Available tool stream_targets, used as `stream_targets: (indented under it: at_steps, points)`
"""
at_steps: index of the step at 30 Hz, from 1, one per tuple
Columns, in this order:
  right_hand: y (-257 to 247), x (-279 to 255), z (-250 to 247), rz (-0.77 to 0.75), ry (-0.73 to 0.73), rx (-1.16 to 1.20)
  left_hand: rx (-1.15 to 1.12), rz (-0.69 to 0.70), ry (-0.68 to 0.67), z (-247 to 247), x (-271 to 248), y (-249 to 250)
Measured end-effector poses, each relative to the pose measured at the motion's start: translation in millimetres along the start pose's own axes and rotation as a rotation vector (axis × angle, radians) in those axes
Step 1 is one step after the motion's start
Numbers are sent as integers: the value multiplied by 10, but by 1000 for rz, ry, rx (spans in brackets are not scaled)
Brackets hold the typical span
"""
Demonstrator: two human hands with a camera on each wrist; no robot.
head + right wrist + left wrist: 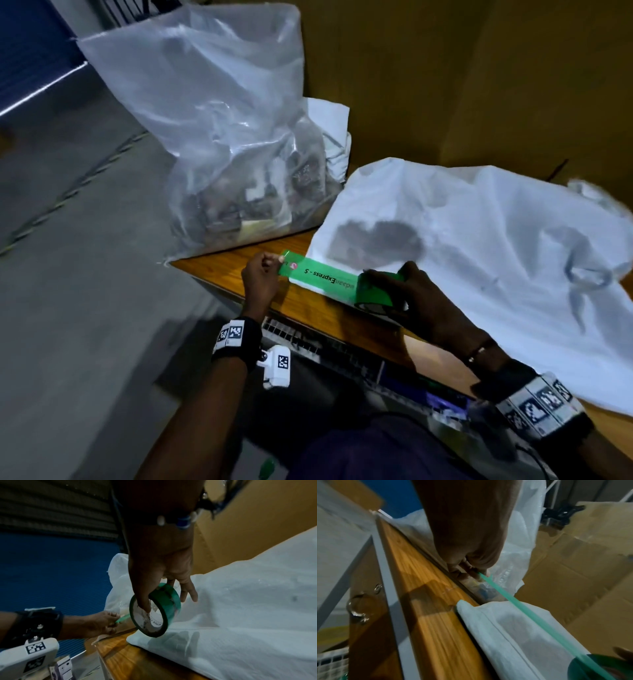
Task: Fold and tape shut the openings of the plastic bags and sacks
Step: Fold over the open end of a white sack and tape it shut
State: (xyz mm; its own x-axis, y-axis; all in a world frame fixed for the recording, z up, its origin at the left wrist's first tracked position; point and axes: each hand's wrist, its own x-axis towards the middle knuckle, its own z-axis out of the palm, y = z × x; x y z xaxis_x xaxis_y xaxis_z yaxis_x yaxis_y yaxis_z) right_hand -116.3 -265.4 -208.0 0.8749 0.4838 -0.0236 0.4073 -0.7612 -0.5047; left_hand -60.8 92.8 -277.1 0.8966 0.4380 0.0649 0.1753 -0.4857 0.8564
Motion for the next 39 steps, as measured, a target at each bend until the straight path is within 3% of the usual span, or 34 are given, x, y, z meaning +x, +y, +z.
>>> stream_targets:
  at_steps: [6,16,20,26,30,33,36,39]
  points:
    - [-191,220,101,-24,-30,32,-59,-39,-122,75,177,-360]
    - [-239,471,264,56,-156,-94,-116,-119,-177,135,247,-489]
    - [-282,478,278,68,-163,-93,-66,-108,-188,138,253,-490]
    - [-350,525,302,79,-115,-113,-55,-211,-163,198,188,-277]
    - [-313,558,332,101,-96,-145,5,-139,-121,210,120,-216]
    - [-283,539,338,112,-78,-141,75,31,-94,165,51,-141]
    - [-255,474,383,107,-59,-114,287,185,-62,130,11,-102]
    - [-223,428,437,110,-35,-109,418,335,-124,175,-3,-64]
